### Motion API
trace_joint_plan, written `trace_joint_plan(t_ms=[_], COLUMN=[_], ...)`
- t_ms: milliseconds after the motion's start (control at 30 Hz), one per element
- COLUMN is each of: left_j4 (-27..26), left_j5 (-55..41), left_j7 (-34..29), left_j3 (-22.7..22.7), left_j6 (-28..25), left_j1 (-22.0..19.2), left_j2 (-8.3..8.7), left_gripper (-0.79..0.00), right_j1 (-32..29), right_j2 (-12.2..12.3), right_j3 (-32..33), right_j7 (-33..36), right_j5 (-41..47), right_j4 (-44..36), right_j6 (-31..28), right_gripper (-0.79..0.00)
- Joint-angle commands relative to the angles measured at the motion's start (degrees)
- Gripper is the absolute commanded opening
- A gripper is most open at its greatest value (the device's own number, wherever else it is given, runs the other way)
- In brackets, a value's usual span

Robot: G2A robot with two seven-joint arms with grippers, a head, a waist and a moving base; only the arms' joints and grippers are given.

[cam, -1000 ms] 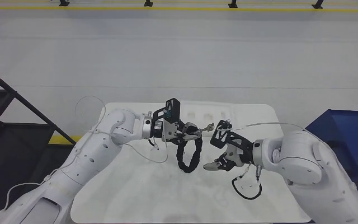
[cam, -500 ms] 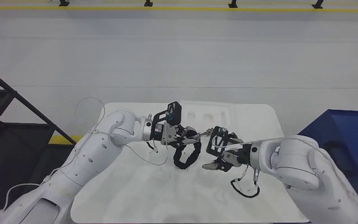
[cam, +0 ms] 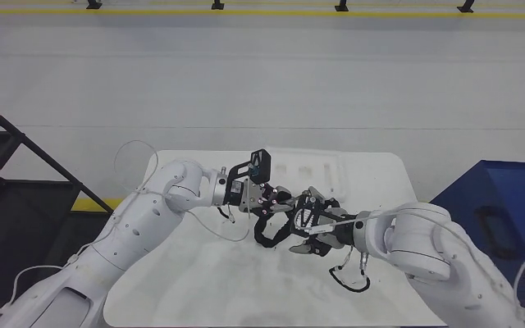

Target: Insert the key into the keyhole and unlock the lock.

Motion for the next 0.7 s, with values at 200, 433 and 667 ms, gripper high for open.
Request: trace_joint_plan(t_ms=[200,433,667], left_j4=[-0.6,-2.7,-3.7], left_j5=[3.0,5.2,5.2], left_j7=[0.0,0.6,1.1], left_j3=[-0.9,-1.1,-1.0], left_j6=[-0.6,-0.6,-0.6], left_j1=[0.5,1.1,0.9], left_j2=[0.19,0.99,1.88], left_gripper=[-0.785,-0.785,-0.785], right_j1=[-1.2,-2.2,-2.3], right_j2=[0.8,1.7,1.7], right_j3=[2.8,4.4,4.6], right_j7=[-2.3,-4.4,-4.7], right_j5=[-3.9,-6.9,-7.2], right_j4=[-1.1,-1.2,-1.2], right_j6=[-5.8,-13.7,-13.9], right_gripper=[0.000,0.000,0.000])
